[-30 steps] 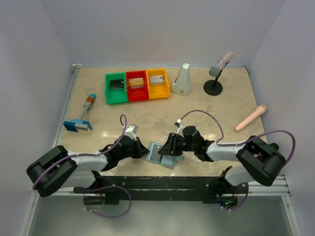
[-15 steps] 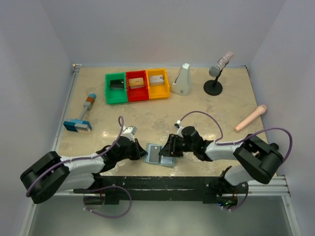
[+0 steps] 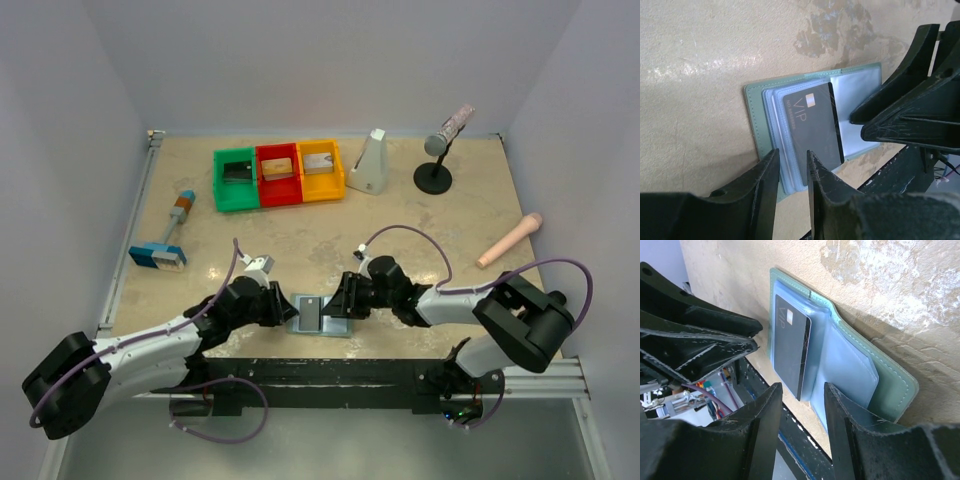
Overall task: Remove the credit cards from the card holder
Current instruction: Remove the credit card from the card holder.
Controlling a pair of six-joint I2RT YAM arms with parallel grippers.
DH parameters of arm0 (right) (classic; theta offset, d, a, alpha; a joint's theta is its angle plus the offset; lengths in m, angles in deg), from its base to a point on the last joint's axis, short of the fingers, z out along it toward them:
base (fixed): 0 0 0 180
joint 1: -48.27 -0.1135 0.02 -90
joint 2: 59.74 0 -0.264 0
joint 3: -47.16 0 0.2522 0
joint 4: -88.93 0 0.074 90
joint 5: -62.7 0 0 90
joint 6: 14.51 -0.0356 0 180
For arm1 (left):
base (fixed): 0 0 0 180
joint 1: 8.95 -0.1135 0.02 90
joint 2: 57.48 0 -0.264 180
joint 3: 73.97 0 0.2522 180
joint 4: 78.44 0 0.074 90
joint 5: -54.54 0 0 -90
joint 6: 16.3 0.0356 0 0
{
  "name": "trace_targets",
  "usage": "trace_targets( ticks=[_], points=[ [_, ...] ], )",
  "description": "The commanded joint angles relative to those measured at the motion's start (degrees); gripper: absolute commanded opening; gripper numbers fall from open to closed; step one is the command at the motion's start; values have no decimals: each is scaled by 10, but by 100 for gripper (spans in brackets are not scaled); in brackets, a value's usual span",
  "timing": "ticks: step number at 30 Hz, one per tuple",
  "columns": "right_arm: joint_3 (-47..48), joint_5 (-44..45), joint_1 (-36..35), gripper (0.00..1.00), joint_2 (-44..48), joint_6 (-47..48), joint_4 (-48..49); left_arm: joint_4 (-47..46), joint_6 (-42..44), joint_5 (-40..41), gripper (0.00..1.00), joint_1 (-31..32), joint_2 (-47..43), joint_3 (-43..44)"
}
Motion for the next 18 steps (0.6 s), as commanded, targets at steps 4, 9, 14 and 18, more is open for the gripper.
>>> trace_targets(
  ticks=[4, 9, 14, 18],
  points=[
    [20, 6, 2, 44, 40, 9, -33, -4, -7, -2, 32, 0, -12, 24],
    [43, 20, 0, 45, 116, 24, -101, -24, -11, -6, 24, 0, -5, 20],
    [79, 4, -13, 45, 143, 39, -131, -50, -14, -8, 10, 0, 14, 13],
    [99, 0, -29, 45, 111, 37, -128, -67, -20, -8, 4, 0, 29, 9]
  ],
)
